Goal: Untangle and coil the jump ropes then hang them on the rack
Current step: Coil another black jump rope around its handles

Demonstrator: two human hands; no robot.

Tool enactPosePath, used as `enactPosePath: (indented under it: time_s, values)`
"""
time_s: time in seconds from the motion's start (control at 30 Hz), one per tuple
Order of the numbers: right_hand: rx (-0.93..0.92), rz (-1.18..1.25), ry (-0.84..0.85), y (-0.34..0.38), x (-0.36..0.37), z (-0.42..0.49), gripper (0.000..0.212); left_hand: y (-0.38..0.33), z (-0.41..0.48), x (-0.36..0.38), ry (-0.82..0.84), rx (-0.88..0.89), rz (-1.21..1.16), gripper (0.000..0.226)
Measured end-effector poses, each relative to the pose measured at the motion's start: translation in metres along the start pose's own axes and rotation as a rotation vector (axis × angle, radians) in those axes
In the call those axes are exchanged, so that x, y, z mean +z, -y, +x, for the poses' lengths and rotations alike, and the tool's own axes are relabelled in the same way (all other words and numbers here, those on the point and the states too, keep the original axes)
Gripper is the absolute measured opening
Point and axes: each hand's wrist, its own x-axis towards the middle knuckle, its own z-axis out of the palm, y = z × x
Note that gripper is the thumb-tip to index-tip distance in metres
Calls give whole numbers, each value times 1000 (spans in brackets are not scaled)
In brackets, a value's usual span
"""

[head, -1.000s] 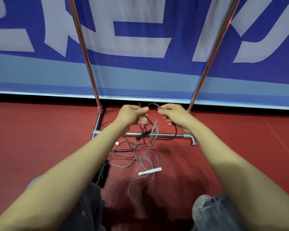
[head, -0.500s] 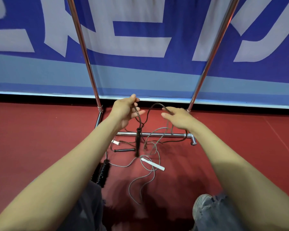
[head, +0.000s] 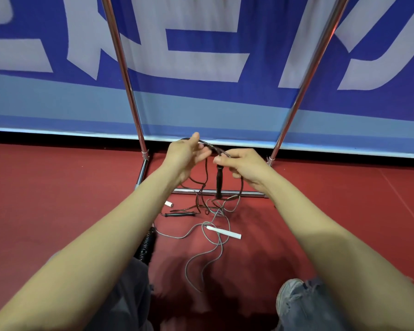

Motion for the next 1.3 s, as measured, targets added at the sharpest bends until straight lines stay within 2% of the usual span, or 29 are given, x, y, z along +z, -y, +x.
enactPosePath:
  time_s: [0.07,0.1,0.23,0.33,0.5,0.57,0.63,0.67,0.7,0.73,0.8,0.83,0.87,0.9,0.97,1.03,1.13,1.2,1.23,1.3]
  values:
    - [14,81,-64,5,-5,1,5,9,2,-4,-60,23,347,24]
    - [27,97,-90,6,-8,1,6,14,0,-5,-36,5,479,23]
    - [68,26,-162,10,-13,-1,9,31,-14,-6,375,-8,839,22]
    - [66,90,-187,11,-14,-1,7,34,-17,-7,483,-33,749,31]
    - [43,202,-155,14,-18,-1,4,48,-18,-5,491,9,661,4]
    - [46,66,-203,15,-18,1,6,52,-18,-1,432,37,624,8]
    - [71,-70,-264,16,-16,4,8,54,-14,0,295,24,603,14]
    - [95,-52,-283,16,-15,5,17,55,-11,-3,236,31,652,13]
    - [126,52,-285,18,-15,5,30,55,-11,-5,213,42,730,16]
    - [147,215,-276,19,-15,5,41,56,-11,-7,223,54,799,33]
    - [155,526,-239,24,-15,3,57,61,-15,-9,302,94,848,86]
    - [150,633,-219,26,-15,2,61,64,-20,-7,344,105,833,99]
    - [143,704,-216,25,-15,2,64,68,-23,-6,385,108,796,99]
    - [131,760,-213,26,-15,2,64,73,-24,-4,398,114,765,90]
    - [107,832,-211,24,-15,3,59,80,-21,-3,327,154,783,58]
    - [104,789,-230,24,-18,3,47,79,-19,-4,234,214,808,36]
    - [162,491,-380,14,-27,13,26,70,-21,-2,182,259,677,28]
    - [192,256,-505,-3,-31,20,29,58,-23,2,156,256,500,25]
    - [209,136,-508,-11,-31,20,31,51,-22,3,157,262,430,24]
    - [241,-30,-390,-22,-26,16,35,41,-22,5,161,290,365,21]
